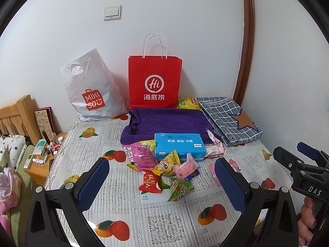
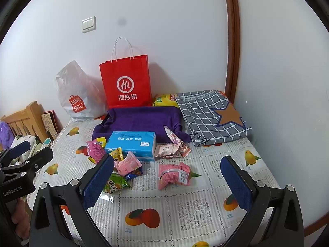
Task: Organize snacks
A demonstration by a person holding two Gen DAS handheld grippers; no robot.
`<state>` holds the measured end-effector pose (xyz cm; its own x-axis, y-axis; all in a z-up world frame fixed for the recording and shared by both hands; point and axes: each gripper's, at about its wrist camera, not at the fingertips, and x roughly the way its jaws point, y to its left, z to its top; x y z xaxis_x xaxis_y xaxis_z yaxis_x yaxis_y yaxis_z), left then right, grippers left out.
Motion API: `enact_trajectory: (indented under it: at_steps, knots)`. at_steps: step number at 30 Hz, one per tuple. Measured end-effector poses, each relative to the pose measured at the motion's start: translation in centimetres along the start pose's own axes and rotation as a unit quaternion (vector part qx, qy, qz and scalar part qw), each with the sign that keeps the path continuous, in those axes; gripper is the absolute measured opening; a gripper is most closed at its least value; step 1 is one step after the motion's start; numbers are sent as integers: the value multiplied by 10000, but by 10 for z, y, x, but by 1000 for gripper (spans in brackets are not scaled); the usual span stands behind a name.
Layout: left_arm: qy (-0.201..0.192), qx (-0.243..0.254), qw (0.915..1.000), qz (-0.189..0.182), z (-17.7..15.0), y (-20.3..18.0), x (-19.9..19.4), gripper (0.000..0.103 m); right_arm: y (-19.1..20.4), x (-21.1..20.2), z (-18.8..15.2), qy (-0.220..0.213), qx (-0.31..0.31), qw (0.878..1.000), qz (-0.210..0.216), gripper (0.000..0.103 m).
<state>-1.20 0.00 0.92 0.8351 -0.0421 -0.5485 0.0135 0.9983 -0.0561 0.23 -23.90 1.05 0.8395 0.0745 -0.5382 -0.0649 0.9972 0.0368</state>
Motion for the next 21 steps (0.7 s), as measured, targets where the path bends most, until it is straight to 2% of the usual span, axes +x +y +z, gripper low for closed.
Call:
enact_trajectory:
  at_steps: [10, 16, 21]
  knots:
    - [30, 48, 10000, 3, 2, -5, 1, 103, 2, -2, -3, -33, -36, 10000, -42, 103]
    - [-83, 138, 9999, -32, 0, -9, -1, 103, 4, -1, -3, -17, -69, 10000, -44, 103]
    - [20, 19, 10000, 2, -2, -6, 0, 103, 5, 1, -4, -5, -55, 10000, -55, 103]
